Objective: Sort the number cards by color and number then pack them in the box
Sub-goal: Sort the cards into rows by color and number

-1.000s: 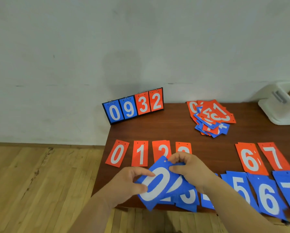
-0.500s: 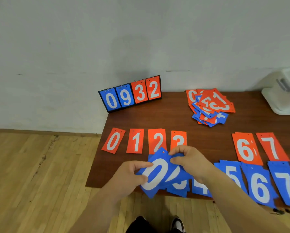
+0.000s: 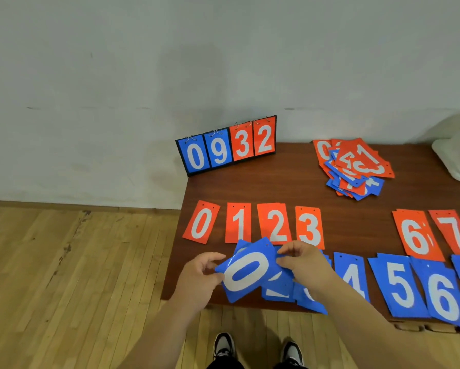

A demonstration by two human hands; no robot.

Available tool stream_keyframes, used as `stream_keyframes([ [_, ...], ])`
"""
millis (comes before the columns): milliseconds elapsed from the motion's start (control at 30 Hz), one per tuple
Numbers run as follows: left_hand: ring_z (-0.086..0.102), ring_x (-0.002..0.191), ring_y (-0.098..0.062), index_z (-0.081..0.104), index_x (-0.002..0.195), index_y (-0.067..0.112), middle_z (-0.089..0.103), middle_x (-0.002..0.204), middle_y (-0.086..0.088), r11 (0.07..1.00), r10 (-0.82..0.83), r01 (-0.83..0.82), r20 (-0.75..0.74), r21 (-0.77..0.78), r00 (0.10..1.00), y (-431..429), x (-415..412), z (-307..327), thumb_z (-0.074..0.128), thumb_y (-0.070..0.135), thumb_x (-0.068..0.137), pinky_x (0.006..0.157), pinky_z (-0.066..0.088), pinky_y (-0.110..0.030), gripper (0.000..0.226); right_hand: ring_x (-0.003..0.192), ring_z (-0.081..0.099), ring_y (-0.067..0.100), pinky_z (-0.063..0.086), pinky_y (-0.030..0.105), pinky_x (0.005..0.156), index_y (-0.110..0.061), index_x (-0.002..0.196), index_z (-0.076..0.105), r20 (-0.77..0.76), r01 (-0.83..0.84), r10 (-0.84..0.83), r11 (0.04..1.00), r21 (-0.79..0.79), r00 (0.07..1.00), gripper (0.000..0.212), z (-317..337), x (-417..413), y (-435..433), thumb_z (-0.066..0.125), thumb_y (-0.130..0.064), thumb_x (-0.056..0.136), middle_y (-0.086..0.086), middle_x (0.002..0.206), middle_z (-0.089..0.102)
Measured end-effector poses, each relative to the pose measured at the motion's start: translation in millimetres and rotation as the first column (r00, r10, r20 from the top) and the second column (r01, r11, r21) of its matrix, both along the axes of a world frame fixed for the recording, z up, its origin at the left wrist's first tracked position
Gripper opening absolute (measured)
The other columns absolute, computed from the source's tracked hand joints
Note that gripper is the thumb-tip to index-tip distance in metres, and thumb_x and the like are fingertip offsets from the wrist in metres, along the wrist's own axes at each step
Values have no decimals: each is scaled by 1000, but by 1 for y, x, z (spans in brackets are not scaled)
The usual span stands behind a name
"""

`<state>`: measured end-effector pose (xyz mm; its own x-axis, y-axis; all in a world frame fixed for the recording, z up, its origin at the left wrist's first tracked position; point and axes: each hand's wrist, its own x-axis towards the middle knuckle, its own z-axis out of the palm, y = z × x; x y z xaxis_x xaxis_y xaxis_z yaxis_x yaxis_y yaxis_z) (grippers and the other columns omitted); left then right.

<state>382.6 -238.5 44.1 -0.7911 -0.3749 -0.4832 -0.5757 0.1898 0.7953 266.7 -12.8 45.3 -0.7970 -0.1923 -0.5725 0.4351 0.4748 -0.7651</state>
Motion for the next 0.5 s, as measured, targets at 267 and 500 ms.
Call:
stream_keyframes([
  [267, 64, 111, 2, 66, 130, 33, 64, 125, 15, 923, -333, 322, 20, 209, 943, -43, 13, -14, 63, -7, 90, 88, 58, -23, 56, 94, 69, 21, 62, 42, 78, -21, 90, 70, -88, 188, -184, 982, 28, 979, 7, -23, 18, -57, 75, -17, 92, -1, 99, 72],
  [500, 61, 111, -8, 67, 129, 28, 62, 132, 8, 996, -58, 53, 71, 71, 996, -83, 24, -47, 68, -1, 92, 77, 56, -13, 48, 92, 68, 21, 61, 47, 78, -24, 92, 67, -115, 383, -378, 923, 25, 919, 9, -34, 28, -75, 71, -16, 95, -7, 96, 69],
])
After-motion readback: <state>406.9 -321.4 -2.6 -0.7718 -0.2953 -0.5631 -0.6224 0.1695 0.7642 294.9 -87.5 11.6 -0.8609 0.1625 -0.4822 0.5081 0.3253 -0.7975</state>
